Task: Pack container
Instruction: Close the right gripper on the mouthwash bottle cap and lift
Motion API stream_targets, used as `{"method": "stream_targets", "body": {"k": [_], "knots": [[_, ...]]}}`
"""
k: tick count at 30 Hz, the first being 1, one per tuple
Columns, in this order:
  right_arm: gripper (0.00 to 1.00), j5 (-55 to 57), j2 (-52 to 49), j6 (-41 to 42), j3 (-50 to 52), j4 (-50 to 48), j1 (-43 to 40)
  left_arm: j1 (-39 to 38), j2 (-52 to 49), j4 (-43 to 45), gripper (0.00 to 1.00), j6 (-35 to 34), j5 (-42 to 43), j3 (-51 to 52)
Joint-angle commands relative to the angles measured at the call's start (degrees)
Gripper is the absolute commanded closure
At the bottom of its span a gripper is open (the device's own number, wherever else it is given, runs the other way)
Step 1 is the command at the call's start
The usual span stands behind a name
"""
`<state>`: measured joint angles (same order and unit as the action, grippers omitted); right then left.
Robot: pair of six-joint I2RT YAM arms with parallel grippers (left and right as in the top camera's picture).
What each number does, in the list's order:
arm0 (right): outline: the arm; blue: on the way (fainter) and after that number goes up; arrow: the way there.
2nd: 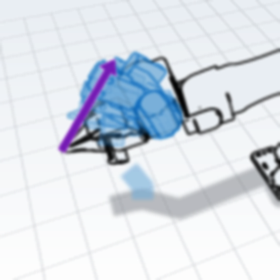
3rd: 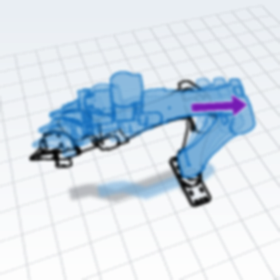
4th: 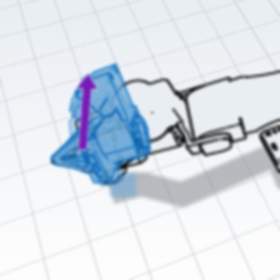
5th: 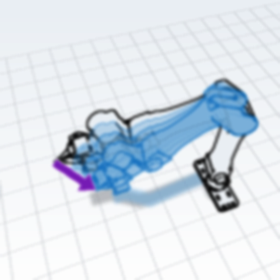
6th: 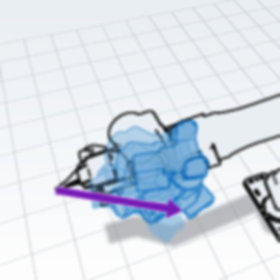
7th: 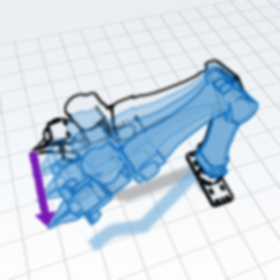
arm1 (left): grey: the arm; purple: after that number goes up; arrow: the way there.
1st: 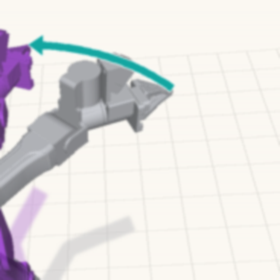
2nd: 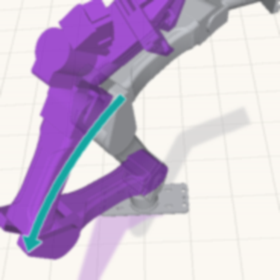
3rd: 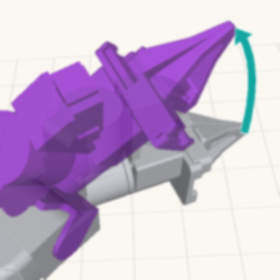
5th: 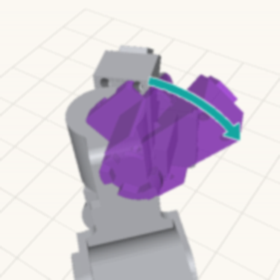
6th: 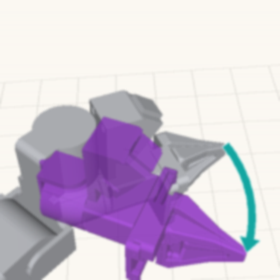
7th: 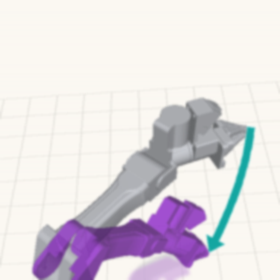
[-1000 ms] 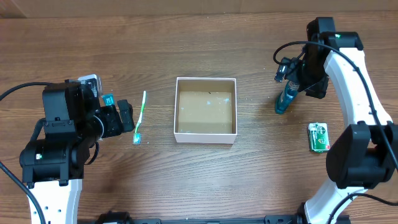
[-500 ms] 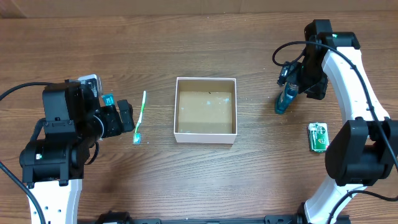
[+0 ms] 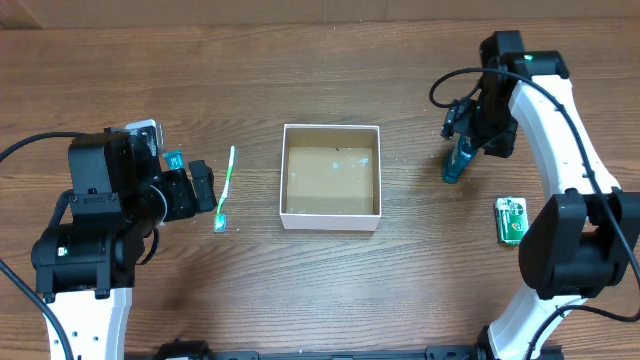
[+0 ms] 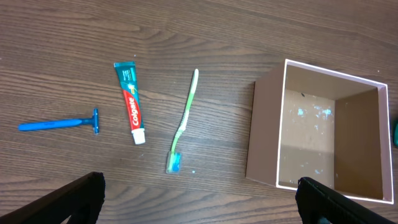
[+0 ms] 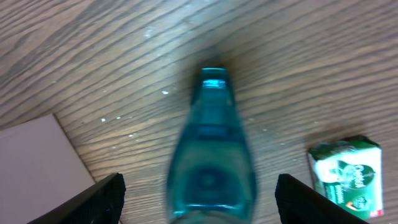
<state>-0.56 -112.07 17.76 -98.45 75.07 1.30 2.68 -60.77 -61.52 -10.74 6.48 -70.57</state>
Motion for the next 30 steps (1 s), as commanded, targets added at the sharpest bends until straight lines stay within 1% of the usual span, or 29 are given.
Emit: {"method": "stream_targets", "body": {"k": [1, 7, 11, 15, 19, 22, 24, 30], "knots": [[0.20, 1.07, -1.46, -0.11, -0.17, -0.26, 0.90, 0.31, 0.13, 0.22, 0.00, -0.61, 0.61, -1.60], [0.21, 1.66, -1.90, -0.07, -0.17, -0.22, 0.87, 0.31, 0.13, 0.24, 0.00, -0.61, 0.61, -1.60], [0.23, 2.71, -1.90, 0.09, -0.17, -0.17, 0.87, 0.31, 0.13, 0.20, 0.00, -0.61, 0.61, -1.60], [0.29, 2.69, -1.90, 0.09, -0.17, -0.57, 0.87, 0.31, 0.13, 0.20, 0.00, -0.61, 0.61, -1.60], [0.32, 2.69, -1.90, 0.09, -0.17, -0.68, 0.87, 0.31, 0.13, 0.20, 0.00, -0.63, 0.61, -1.60], [0.41, 2.69, -1.90, 0.09, -0.17, -0.83, 0.87, 0.31, 0.13, 0.20, 0.00, -0.63, 0.61, -1.60], [0.42, 2.69, -1.90, 0.09, -0.17, -0.81, 0.87, 0.31, 0.13, 0.20, 0.00, -0.63, 0.61, -1.60], [0.53, 2.69, -1.90, 0.09, -0.17, -0.81, 0.87, 0.31, 0.13, 0.22, 0.00, -0.61, 0.61, -1.60]]}}
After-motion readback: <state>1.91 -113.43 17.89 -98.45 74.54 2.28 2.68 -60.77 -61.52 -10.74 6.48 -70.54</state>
